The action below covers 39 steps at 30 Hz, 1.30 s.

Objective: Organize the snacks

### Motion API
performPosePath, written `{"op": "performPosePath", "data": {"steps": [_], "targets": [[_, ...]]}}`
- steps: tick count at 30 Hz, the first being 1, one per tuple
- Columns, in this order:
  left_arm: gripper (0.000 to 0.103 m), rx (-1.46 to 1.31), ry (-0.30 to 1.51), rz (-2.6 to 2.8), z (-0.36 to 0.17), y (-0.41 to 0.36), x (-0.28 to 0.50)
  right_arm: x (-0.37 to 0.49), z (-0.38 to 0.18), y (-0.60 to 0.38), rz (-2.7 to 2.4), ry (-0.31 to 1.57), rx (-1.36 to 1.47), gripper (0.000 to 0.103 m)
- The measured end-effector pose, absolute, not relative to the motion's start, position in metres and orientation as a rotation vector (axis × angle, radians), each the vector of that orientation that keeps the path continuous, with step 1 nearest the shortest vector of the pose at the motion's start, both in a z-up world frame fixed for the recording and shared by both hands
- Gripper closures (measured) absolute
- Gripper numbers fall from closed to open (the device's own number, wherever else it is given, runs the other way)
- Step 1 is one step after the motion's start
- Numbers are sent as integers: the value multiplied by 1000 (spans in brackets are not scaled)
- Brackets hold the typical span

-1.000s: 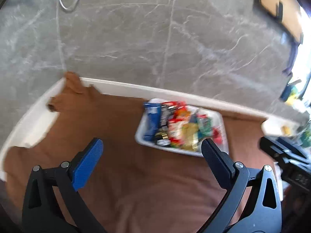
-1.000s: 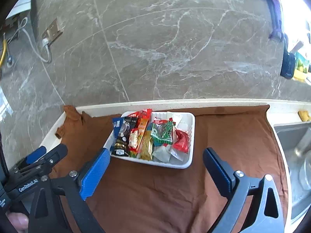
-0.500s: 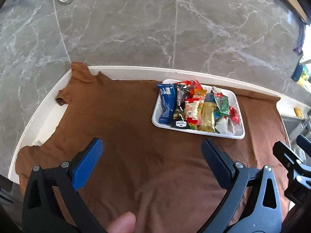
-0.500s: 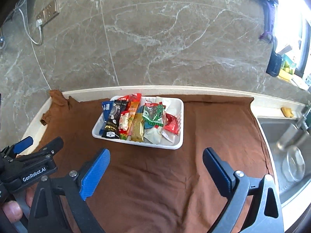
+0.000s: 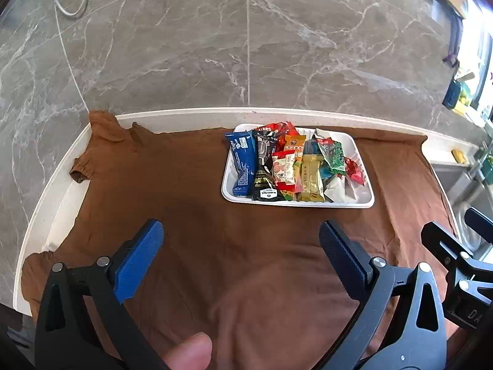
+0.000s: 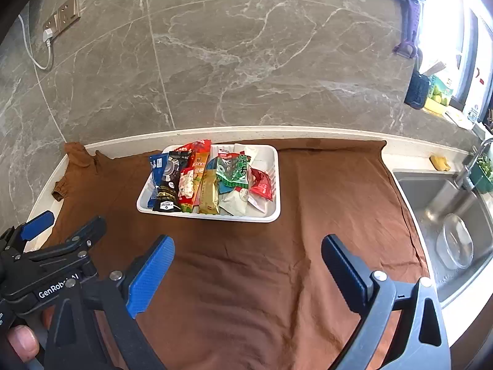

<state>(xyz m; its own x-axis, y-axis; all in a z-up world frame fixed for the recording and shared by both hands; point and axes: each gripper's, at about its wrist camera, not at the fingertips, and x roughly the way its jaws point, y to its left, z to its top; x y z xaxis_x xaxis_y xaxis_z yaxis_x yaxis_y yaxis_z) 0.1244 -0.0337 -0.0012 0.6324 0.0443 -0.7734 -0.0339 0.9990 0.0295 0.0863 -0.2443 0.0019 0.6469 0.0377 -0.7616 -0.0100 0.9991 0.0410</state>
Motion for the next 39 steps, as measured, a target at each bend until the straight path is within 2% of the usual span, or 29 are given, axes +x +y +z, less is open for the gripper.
{"op": "performPosePath", "data": {"steps": [39], "targets": [[0, 14, 905, 7, -8, -43, 130, 92, -8, -241, 12, 898, 25, 4]]}}
